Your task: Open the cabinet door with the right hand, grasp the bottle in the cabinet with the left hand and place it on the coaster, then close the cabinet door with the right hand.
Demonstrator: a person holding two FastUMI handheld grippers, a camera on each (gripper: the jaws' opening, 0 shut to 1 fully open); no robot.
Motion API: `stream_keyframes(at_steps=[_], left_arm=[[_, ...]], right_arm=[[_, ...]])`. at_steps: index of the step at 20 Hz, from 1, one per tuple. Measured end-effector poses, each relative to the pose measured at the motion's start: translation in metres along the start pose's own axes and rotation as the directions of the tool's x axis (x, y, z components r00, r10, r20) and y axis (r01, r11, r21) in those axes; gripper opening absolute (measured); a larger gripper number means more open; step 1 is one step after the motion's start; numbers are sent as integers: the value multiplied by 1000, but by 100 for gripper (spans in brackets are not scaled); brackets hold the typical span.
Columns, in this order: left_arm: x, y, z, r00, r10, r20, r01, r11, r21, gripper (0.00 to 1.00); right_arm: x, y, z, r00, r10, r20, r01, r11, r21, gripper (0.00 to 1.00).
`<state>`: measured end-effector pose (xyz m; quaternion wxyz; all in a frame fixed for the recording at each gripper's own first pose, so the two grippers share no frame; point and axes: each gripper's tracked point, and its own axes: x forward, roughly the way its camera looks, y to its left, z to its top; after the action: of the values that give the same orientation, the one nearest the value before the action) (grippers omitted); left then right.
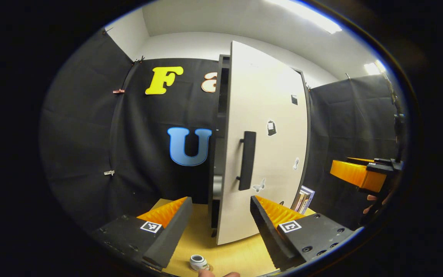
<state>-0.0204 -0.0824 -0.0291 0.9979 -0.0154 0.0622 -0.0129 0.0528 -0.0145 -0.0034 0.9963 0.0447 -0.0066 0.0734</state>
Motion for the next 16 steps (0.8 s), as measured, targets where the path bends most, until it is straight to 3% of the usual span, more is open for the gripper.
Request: stream_keyframes(at_steps=[5, 9, 16], left_arm=[[14, -40, 15, 999, -11, 35, 9, 998, 62, 95], [27, -59, 8, 999, -9, 34, 7, 999, 45, 95], [28, -78, 5, 995, 81, 59, -83, 996, 38, 95]], right_arm=[[5, -49, -6, 999, -45, -13, 45, 999, 9, 98], [6, -76, -11, 998, -55, -31, 56, 998, 38, 98], [15, -111, -27, 998, -39, -49, 38, 999, -10, 98]])
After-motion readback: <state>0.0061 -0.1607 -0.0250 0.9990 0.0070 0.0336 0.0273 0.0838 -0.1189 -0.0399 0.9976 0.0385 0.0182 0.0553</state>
